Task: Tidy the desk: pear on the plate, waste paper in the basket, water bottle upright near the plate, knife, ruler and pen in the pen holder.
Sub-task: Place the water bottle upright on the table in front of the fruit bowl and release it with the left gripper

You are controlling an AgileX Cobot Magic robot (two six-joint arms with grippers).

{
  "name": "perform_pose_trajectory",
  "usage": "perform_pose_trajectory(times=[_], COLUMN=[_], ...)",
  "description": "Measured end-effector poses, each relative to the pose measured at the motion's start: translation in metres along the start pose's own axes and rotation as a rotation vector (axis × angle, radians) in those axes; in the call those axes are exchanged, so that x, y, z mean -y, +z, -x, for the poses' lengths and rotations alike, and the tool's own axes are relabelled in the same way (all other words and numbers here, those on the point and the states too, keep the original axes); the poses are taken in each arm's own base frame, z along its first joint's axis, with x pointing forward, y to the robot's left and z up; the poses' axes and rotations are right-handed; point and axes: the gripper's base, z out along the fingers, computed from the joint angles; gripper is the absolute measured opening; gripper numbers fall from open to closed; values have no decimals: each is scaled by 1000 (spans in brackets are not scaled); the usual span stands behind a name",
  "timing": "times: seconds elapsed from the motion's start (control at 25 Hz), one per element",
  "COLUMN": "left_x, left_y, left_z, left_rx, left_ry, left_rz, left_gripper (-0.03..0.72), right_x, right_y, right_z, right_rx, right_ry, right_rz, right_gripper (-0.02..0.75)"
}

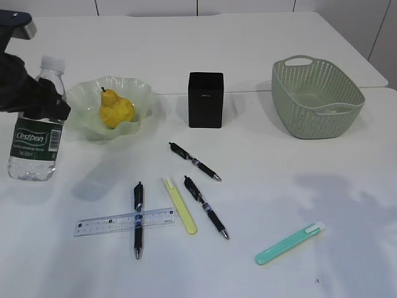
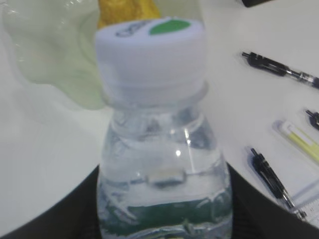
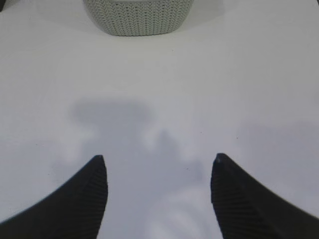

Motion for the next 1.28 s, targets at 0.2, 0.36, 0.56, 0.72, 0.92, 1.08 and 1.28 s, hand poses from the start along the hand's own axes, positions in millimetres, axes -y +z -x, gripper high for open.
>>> perform_pose_trajectory(times=[0.2,0.36,0.56,0.72,0.92,1.08,1.28], left_x=[-5,-4,-4,-7,-7,-9,-12], left_y=[-5,-3,-11,-9,-6,-2,20], left_z=[-32,-49,-53,-52,-53,-54,-58], left_rx=[252,449,733,801,792,814,875], left_ry=[-52,-73,-99,-114,-118,-130,-174], left_rz=[129,227,331,364,364,373,369], left_gripper=[379,379,378,378,378,377,377], right_x=[0,0,0,0,0,0,0], right_y=[0,0,0,0,0,0,0], right_z=[0,0,0,1,3,4,4], right_rx=[2,2,2,6,34,48,49], right_ry=[0,0,0,0,0,0,0], right_rz=[0,0,0,1,3,5,5], right_gripper=[512,512,512,512,512,512,512])
